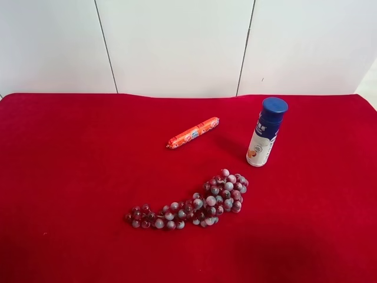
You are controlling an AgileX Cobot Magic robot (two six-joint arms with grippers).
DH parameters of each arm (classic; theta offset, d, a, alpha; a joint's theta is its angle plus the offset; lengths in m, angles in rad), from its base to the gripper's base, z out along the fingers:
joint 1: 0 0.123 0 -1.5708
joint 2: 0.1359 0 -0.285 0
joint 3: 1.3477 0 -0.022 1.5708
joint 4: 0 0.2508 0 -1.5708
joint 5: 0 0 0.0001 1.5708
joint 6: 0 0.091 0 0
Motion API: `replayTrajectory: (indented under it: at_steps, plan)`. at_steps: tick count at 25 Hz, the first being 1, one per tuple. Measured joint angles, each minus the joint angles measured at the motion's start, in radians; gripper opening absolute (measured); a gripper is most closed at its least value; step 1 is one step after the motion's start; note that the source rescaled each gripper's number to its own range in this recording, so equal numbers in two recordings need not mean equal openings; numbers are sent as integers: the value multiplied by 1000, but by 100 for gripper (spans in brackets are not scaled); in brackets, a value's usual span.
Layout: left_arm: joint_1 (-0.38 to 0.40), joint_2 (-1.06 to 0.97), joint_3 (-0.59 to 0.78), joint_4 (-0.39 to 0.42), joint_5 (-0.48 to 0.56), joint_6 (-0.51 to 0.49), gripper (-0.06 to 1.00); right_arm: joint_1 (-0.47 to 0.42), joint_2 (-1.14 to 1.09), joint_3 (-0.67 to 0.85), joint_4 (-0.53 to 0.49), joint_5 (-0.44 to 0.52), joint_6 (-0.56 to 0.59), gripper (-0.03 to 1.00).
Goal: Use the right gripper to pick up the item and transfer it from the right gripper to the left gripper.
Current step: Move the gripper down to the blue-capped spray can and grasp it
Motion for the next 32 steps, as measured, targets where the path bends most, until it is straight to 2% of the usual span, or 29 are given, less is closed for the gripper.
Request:
replayTrajectory:
  at_steps: [32]
  plan:
    - [0,0,0,0,0,0,100,0,0,0,17,-1,0,100]
